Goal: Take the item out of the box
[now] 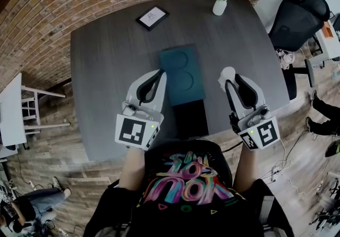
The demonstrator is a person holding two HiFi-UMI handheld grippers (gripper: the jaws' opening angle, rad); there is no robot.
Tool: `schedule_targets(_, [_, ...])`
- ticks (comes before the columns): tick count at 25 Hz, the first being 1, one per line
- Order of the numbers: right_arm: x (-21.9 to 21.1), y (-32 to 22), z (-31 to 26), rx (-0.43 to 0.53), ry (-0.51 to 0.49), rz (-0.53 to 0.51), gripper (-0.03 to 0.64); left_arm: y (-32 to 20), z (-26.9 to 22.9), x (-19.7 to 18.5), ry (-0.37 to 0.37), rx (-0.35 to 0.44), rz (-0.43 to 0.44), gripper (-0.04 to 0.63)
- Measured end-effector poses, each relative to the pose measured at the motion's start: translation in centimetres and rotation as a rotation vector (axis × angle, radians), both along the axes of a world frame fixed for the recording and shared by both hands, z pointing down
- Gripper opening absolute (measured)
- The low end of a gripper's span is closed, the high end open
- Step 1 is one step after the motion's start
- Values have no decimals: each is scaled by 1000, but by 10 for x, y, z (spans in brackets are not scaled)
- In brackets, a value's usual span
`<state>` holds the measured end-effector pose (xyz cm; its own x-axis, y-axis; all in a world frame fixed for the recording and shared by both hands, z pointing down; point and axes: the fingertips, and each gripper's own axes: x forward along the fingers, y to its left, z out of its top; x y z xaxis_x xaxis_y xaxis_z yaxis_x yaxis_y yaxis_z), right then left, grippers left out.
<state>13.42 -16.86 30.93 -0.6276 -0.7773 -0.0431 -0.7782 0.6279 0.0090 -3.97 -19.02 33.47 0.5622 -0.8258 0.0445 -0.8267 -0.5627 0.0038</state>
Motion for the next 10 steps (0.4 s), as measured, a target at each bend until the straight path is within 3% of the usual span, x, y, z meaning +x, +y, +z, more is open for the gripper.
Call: schedule_targets(10, [1,4,-1,1,-10,0,98,0,-5,1,13,4,-11,-1])
